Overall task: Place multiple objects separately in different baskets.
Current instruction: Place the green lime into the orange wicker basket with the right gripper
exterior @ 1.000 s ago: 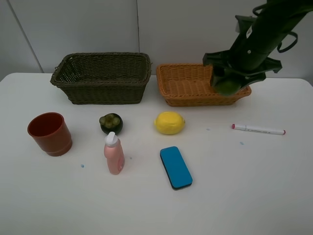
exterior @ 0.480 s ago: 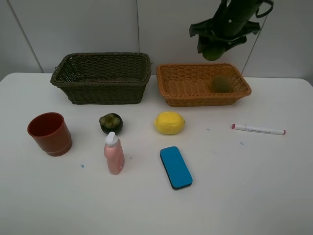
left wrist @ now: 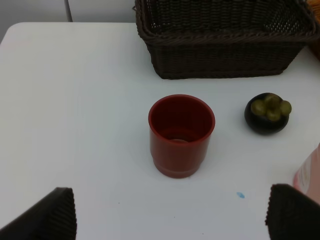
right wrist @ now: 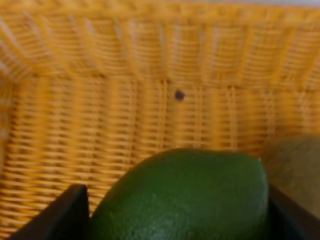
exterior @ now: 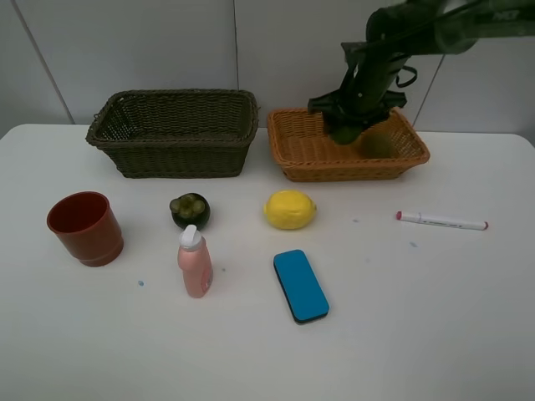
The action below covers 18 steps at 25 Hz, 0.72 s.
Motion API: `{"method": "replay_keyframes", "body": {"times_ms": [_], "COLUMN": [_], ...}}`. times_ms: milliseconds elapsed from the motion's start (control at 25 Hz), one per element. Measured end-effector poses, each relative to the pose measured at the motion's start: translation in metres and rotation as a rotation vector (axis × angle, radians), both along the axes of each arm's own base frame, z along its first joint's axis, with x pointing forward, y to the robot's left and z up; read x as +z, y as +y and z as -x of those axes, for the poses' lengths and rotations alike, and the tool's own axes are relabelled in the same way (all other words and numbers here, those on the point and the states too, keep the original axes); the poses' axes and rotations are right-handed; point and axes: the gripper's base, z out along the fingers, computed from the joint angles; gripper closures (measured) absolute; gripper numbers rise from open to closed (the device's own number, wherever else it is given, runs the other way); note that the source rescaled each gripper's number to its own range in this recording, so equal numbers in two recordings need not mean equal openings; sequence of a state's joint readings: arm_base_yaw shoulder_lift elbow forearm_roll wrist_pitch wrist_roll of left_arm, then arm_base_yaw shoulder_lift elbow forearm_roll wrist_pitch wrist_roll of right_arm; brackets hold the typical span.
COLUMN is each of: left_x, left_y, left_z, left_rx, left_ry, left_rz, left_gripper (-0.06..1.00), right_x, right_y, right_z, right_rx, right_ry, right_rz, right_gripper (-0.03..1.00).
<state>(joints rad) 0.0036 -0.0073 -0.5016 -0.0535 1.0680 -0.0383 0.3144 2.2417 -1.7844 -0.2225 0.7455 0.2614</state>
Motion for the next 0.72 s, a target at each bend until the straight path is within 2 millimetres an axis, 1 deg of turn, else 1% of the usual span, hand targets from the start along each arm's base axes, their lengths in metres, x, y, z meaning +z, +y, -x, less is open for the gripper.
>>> {"method": "replay_keyframes", "body": {"times_ms": [80, 160, 720], "left_x": [0.000, 0.000, 0.000], "left_y": [0.000, 0.000, 0.000], "left_z": [0.000, 0.000, 0.000], "left_rx": [0.000, 0.000, 0.000], "left_ry": [0.000, 0.000, 0.000], "left_rz": [0.000, 0.000, 0.000], "left_gripper": [-0.03, -0.03, -0.03], "right_x": [-0.012, -0.021, -0.022], "right_y": [0.001, 0.001, 0.002], "right_z": [-0.001, -0.001, -0.001], "right_rx": [-0.004, -0.006, 0.010], "right_ry": [0.028, 0.046, 0.047], "right_rz": [-0.002, -0.001, 0.006], "right_gripper": [0.32, 0.32, 0.32]}}
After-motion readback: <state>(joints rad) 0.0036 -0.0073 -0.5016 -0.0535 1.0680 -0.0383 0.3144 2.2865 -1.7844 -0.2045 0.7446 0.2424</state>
